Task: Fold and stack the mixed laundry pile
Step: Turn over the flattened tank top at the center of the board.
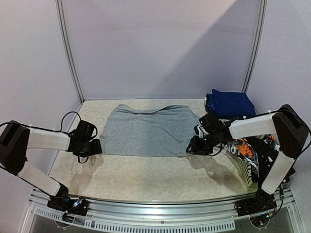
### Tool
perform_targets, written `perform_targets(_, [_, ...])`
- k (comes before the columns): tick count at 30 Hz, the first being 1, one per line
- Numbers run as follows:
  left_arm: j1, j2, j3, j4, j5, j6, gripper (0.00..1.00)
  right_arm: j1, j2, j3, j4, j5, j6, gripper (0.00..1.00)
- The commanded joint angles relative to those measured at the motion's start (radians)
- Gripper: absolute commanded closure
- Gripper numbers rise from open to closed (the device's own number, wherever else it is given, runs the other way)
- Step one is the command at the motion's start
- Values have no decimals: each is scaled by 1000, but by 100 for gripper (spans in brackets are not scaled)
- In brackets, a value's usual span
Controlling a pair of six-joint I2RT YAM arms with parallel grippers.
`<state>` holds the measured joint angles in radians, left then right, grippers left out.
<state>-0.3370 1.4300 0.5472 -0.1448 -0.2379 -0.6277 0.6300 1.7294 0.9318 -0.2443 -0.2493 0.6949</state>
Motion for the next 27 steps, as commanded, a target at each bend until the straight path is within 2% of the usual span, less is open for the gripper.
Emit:
perform_targets(1, [18, 26, -29, 86, 22, -31, 41, 17, 45, -13, 42, -32, 11, 61])
perform_targets(4, [23, 34, -38, 110, 22, -38, 45, 16, 59, -17, 41, -29, 10, 68])
perform_targets(7, [26, 33, -49, 128, 14, -49, 48, 17, 56, -21, 21, -8, 6, 70])
perform_targets(12, [26, 53, -46, 174, 10, -62, 52, 17, 31, -36, -13, 28, 3, 60])
perform_targets(15, [26, 67, -42, 184, 17, -66, 56, 17, 14, -45, -13, 37, 3, 60])
perform_targets(20, [25, 54, -46, 172, 38, -75, 63, 17, 47, -39, 6, 24, -1, 67])
perform_targets(27, [14, -9, -18, -16, -5, -81, 60, 18, 56, -38, 9, 33, -5, 78])
